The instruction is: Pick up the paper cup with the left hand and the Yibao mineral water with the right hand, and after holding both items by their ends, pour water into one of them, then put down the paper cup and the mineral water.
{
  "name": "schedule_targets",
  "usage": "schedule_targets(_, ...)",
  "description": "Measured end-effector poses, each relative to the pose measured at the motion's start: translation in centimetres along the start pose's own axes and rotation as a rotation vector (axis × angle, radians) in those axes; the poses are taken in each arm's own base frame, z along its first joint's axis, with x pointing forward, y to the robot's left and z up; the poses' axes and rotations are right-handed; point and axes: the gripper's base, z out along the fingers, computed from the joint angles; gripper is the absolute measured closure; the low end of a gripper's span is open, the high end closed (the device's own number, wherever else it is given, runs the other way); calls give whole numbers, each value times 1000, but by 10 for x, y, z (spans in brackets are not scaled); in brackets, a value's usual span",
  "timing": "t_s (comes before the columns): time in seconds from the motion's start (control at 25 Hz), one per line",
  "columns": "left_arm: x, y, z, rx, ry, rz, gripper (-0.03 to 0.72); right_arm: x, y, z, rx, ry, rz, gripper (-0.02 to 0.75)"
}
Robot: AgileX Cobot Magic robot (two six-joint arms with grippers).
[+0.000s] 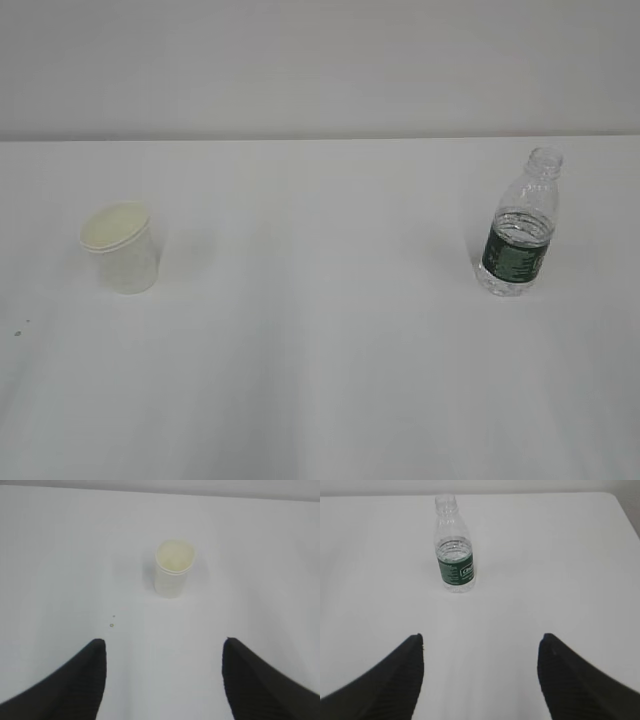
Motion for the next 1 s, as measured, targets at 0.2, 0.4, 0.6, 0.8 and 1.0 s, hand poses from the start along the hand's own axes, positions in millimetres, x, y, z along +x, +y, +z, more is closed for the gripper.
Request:
schedule_targets(0.2,4,3,11,-9,-6,-1,178,6,0,9,-2,-6,-6,200)
schedule_targets(0.4,16,6,24,-19,23,-11,185,9,0,13,-3,-22,-11,201)
schedule_targets(0.6,16,7,25,-20,11,-10,186,8,0,14,-3,-28,-14,201)
schedule_targets(0.8,16,8,31,-25,43,-14,187,8,0,16,-5,-14,-14,201)
schedule_targets(1.0,16,9,43,-34,90,-21,187,7,0,21,-6,15,-17,201)
